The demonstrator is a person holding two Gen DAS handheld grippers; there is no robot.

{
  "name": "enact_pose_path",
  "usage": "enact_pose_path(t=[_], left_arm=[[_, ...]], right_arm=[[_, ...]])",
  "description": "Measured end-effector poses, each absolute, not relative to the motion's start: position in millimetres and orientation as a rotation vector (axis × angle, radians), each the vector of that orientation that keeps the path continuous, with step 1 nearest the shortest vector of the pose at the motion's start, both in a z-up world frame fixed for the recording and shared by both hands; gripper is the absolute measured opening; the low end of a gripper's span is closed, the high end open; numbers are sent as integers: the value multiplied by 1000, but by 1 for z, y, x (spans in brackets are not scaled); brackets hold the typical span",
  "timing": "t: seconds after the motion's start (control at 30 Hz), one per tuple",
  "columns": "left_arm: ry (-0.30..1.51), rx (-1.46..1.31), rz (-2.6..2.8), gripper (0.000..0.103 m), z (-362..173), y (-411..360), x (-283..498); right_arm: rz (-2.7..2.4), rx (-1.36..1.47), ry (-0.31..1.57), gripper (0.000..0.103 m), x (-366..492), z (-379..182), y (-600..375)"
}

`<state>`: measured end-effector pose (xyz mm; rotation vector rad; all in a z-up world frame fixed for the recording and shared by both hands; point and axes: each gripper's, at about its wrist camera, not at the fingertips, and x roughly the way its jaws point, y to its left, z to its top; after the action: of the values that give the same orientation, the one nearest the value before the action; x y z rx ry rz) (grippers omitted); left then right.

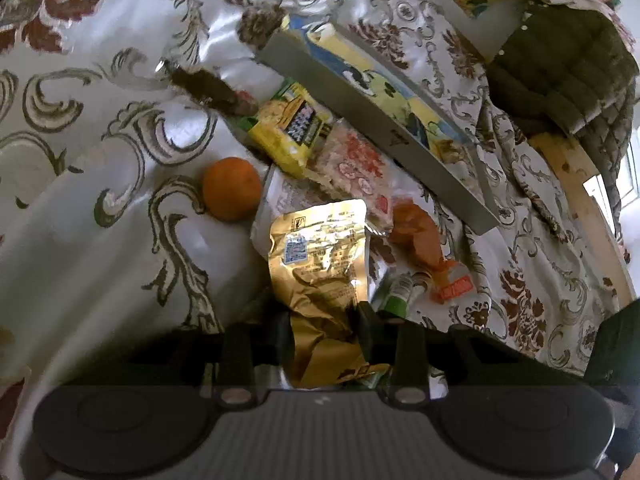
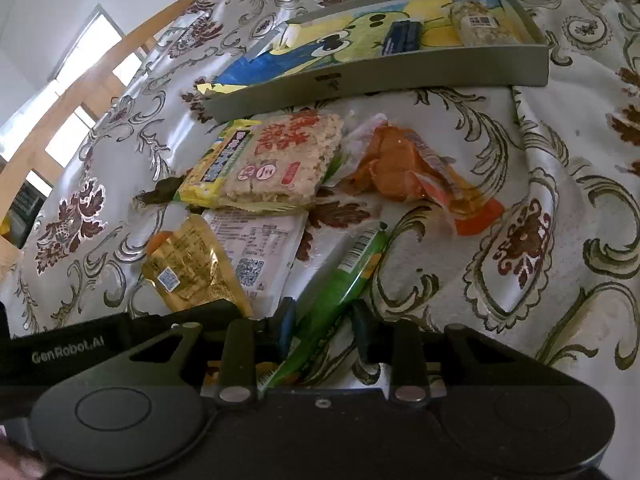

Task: Organize snacks
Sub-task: 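Close the left tool on the gold foil packet while the right tool grasps the green tube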

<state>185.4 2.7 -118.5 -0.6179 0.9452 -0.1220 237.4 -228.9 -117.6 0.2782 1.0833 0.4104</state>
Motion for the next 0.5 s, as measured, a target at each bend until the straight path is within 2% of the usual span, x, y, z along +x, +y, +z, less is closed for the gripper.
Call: enact_pose_path(t=[0.2, 0.33, 0.43, 0.5], left_arm=[[881, -511, -187, 38, -103, -15, 176], [885, -457, -192, 38, -103, -22, 177], [905, -505, -162, 37, -108, -15, 179], [907, -529, -147, 37, -109, -11, 179]], right_arm=[[406, 302, 1106, 29, 236, -111, -231], [411, 317, 1126, 32, 239, -119, -233], [416, 349, 1131, 35, 240, -127, -235], [420, 349, 1122, 32, 239, -126, -234]])
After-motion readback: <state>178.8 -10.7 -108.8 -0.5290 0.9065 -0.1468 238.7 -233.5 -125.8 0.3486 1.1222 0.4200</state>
